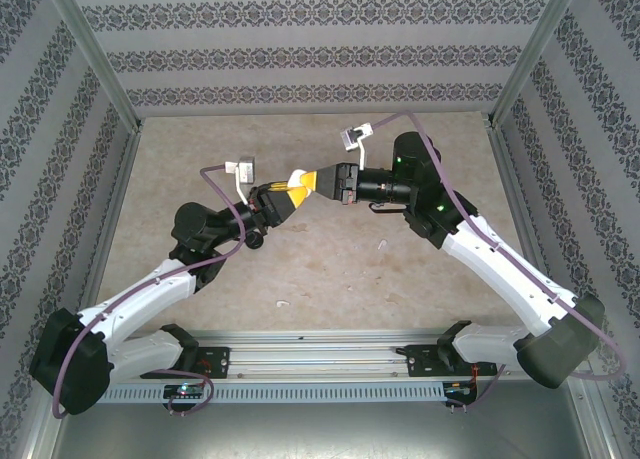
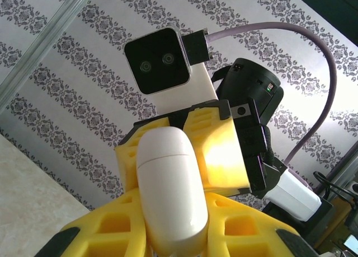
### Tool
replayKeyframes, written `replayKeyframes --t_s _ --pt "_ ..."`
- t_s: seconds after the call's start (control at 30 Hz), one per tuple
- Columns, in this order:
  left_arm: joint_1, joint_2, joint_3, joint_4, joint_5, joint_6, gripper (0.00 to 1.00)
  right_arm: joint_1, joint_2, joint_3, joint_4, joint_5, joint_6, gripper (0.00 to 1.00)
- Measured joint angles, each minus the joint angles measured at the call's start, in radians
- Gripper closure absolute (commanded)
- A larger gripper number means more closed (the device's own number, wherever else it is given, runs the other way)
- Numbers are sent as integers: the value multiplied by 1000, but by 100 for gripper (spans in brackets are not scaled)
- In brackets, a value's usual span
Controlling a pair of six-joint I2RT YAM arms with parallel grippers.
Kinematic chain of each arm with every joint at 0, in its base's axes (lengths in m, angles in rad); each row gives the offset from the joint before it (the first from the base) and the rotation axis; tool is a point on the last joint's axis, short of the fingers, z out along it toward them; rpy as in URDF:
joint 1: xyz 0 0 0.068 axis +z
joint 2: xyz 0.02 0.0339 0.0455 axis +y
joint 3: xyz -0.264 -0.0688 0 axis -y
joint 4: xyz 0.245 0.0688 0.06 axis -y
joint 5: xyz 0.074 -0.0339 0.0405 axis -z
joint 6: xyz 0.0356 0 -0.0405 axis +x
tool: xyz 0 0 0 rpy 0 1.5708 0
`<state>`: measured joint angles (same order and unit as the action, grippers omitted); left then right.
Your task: Insert the wireless bluetooth earbuds into the charging case
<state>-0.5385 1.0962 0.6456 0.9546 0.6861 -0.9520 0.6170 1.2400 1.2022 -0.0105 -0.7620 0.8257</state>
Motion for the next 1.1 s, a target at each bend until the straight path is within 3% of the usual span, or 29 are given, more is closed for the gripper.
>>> replayKeyframes --t_s 0.13,0.43,0.77,1.1 --pt "18 -19 0 -30 43 2 62 4 0 13 -39 2 -43 89" --pt "160 -144 1 -167 142 34 45 1 1 86 -204 13 -193 90" --pt "161 -88 56 -212 265 33 50 14 28 166 -314 11 -328 90" --pt "161 -10 62 -152 333 -47 64 29 60 179 -346 1 -355 90"
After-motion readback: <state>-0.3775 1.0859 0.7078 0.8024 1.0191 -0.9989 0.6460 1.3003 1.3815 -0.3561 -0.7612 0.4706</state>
